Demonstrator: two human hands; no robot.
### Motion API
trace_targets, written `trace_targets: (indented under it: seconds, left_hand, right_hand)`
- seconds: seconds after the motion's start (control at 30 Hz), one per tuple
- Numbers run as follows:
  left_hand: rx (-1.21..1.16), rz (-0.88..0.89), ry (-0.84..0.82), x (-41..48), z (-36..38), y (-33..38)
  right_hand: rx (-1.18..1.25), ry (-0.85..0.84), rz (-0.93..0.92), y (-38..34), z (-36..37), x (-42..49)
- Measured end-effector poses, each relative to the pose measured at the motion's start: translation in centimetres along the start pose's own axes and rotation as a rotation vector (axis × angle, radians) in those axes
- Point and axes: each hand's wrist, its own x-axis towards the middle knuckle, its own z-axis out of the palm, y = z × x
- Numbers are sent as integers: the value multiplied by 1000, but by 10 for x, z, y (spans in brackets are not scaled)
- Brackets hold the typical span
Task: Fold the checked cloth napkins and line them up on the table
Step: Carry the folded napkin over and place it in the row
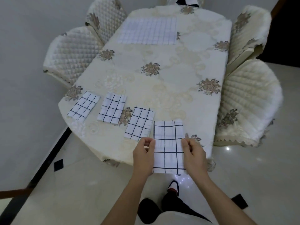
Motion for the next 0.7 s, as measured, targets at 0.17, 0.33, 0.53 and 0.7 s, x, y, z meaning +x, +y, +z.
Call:
trace_targets:
  seconds: [0.17, 0.33, 0.53, 0.7]
  left_hand:
    - [57, 36, -104, 44, 12, 6]
    - [101, 63, -235, 76, 23, 8]
    - [150, 41, -330, 109, 39, 12]
    - [206, -2, -381, 130, 51, 11]
  right_hand:
    - [-11, 67, 53, -2, 9, 31]
    - [-43, 163, 118, 4, 13, 47]
    - [-92, 206, 187, 10, 17, 67]
    - [-122, 192, 235, 19, 21, 85]
